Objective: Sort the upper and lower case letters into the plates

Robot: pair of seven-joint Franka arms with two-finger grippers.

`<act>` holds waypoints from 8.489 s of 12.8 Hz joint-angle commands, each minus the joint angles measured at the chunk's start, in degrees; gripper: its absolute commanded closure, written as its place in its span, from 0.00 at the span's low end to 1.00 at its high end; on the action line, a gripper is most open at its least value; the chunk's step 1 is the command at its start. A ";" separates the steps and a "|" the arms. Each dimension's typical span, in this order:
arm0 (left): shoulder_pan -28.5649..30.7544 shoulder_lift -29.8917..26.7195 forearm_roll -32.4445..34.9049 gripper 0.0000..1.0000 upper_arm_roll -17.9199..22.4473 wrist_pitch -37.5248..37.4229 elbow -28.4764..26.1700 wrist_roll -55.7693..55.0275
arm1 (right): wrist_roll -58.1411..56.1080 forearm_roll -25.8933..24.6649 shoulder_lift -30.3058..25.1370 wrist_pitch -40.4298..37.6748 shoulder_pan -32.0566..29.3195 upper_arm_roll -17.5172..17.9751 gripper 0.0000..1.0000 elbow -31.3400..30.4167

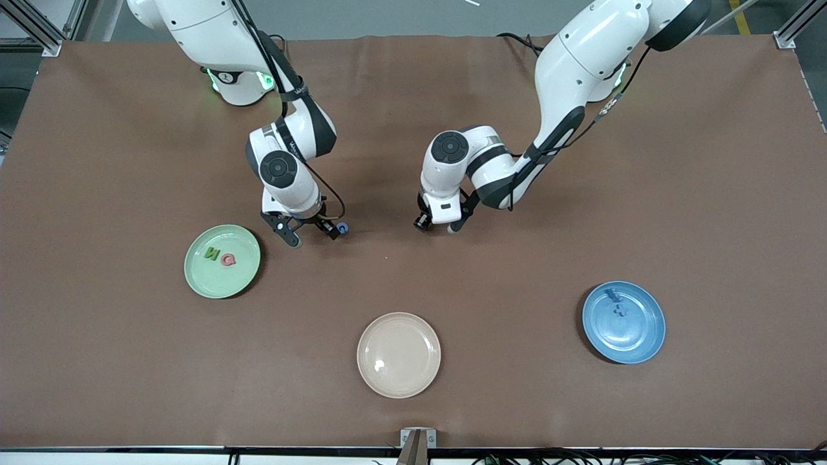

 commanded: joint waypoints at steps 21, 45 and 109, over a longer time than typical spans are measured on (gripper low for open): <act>34.78 -4.82 2.33 0.94 -0.63 -19.48 12.11 48.21 | -32.39 -0.87 -5.36 -15.30 -13.58 -3.36 1.00 4.86; 41.30 -25.37 -9.54 0.00 -0.80 -49.42 21.06 100.87 | -25.98 5.02 -1.06 -7.42 -2.22 -2.92 0.00 6.27; 22.05 -50.35 -28.34 0.00 20.47 -60.35 8.94 117.23 | -72.26 -1.83 -1.49 -56.66 -22.40 -12.23 0.00 42.35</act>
